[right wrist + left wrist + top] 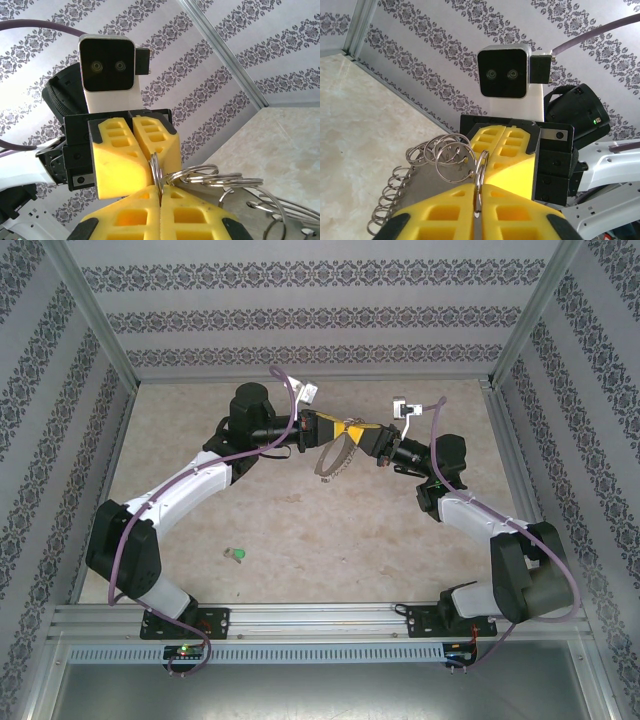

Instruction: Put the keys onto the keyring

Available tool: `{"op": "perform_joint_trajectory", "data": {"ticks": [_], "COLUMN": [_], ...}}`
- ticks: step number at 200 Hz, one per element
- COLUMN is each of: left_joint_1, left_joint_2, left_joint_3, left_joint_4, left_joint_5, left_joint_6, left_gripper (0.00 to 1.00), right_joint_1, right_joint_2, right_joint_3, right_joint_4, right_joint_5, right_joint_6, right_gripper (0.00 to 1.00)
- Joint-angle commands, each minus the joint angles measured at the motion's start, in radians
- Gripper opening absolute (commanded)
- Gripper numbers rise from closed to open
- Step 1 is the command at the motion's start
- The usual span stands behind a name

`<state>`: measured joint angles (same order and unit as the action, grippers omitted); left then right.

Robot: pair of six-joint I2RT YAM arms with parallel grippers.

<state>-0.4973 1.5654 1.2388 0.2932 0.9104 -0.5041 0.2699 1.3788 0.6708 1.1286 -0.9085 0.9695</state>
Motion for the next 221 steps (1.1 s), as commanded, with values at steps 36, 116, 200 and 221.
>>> {"op": "perform_joint_trajectory", "data": {"ticks": [36,116,200,221], "left_joint_1": [-0.031,-0.033,-0.032,-0.033], "left_joint_2": [0.020,0.008,-0.010,-0.015], "left_joint_3": [0.007,-0.007,0.008,0.017], "left_joint_4": [0.084,0.067,-0.011,-0.034], "left_joint_5": [-0.001,-0.022,0.024,0.041], "left_joint_6": [-0.008,0.031,0.123,0.146], "left_gripper": [0.00,0.00,0.00,0.00], "right_joint_1": [0.000,-0.085,-0.072,-0.061], "right_joint_2": [0.012,-0.040,-0.025,-0.014], "right_joint_3": [0.038,-0.002,0.000,0.001], "right_joint_4": [0.059,0.050,0.056,0.059], "right_joint_5": [-0.014,0.029,-0.036,-0.047], "right_joint_6": [-0.017,0.035,0.034,0.032], "right_gripper": [0.00,0.55,0.46,0.45]}}
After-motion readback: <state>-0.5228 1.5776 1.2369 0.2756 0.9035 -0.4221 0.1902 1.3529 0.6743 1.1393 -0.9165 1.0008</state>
